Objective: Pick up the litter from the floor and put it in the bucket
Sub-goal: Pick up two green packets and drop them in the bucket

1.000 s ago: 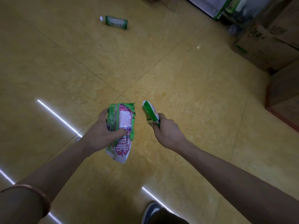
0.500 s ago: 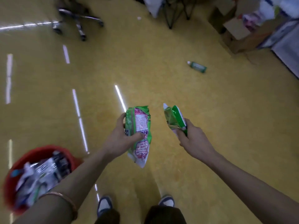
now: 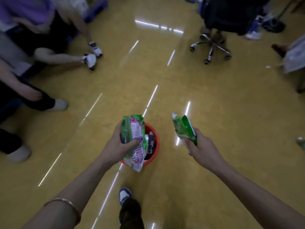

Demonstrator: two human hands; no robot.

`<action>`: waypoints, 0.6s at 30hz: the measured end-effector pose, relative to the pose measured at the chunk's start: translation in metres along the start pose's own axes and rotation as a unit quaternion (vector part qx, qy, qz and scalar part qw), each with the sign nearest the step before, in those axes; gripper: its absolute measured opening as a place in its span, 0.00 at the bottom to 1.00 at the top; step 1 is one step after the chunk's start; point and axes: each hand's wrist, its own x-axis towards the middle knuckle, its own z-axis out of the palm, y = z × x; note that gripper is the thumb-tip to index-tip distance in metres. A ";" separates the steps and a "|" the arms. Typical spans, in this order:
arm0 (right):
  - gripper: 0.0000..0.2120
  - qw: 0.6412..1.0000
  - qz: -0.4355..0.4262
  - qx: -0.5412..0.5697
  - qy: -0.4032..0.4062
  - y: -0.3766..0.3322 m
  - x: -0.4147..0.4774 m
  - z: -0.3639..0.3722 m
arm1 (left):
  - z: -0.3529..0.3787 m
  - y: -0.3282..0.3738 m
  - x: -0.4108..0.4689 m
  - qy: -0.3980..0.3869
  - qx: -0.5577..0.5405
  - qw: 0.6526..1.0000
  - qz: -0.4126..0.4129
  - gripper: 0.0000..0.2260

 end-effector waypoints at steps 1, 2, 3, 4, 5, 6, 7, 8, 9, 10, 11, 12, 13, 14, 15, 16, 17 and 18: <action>0.17 1.000 -0.010 -0.003 -0.008 -0.016 0.011 0.011 | -0.018 -0.002 0.005 0.010 -0.003 1.000 0.006 0.38; 0.17 1.000 -0.020 -0.008 -0.016 -0.031 0.023 0.022 | -0.036 -0.005 0.012 0.018 -0.009 1.000 0.009 0.39; 0.16 0.999 -0.031 -0.014 -0.025 -0.045 0.034 0.033 | -0.053 -0.009 0.018 0.022 -0.013 1.000 0.010 0.40; 0.16 0.998 -0.039 -0.020 -0.033 -0.058 0.044 0.043 | -0.069 -0.014 0.024 0.026 -0.018 0.999 0.008 0.41; 0.16 0.998 -0.044 -0.025 -0.040 -0.070 0.055 0.053 | -0.085 -0.019 0.030 0.032 -0.020 0.999 0.005 0.41; 0.17 0.998 -0.046 -0.030 -0.044 -0.080 0.065 0.062 | -0.100 -0.024 0.037 0.039 -0.020 0.999 0.000 0.41; 0.18 0.997 -0.046 -0.035 -0.048 -0.089 0.076 0.070 | -0.113 -0.029 0.044 0.045 -0.020 0.999 -0.007 0.41; 0.18 0.997 -0.042 -0.041 -0.055 -0.094 0.087 0.080 | -0.126 -0.037 0.052 0.049 -0.021 0.998 -0.020 0.41; 0.18 0.996 -0.037 -0.046 -0.062 -0.098 0.094 0.086 | -0.133 -0.042 0.057 0.053 -0.021 0.998 -0.031 0.41; 0.18 0.996 -0.035 -0.052 -0.070 -0.100 0.098 0.090 | -0.137 -0.046 0.060 0.055 -0.021 0.997 -0.040 0.41; 0.18 0.994 -0.034 -0.058 -0.081 -0.101 0.106 0.097 | -0.141 -0.052 0.067 0.055 -0.021 0.997 -0.050 0.41; 0.18 0.993 -0.034 -0.064 -0.094 -0.101 0.115 0.103 | -0.143 -0.059 0.075 0.054 -0.020 0.996 -0.061 0.41; 0.18 0.992 -0.033 -0.068 -0.105 -0.101 0.122 0.109 | -0.143 -0.066 0.082 0.056 -0.018 0.996 -0.070 0.41; 0.19 0.991 -0.031 -0.073 -0.111 -0.101 0.132 0.115 | -0.141 -0.073 0.090 0.058 -0.018 0.995 -0.078 0.41; 0.20 0.989 -0.027 -0.080 -0.118 -0.099 0.142 0.120 | -0.138 -0.081 0.098 0.061 -0.019 0.994 -0.089 0.42; 0.20 0.988 -0.022 -0.086 -0.125 -0.096 0.152 0.125 | -0.135 -0.088 0.105 0.067 -0.025 0.992 -0.101 0.42; 0.20 0.987 -0.020 -0.089 -0.132 -0.092 0.161 0.130 | -0.132 -0.095 0.112 0.075 -0.032 0.990 -0.114 0.42; 0.21 0.986 -0.021 -0.091 -0.140 -0.088 0.171 0.135 | -0.130 -0.100 0.119 0.084 -0.039 0.988 -0.125 0.43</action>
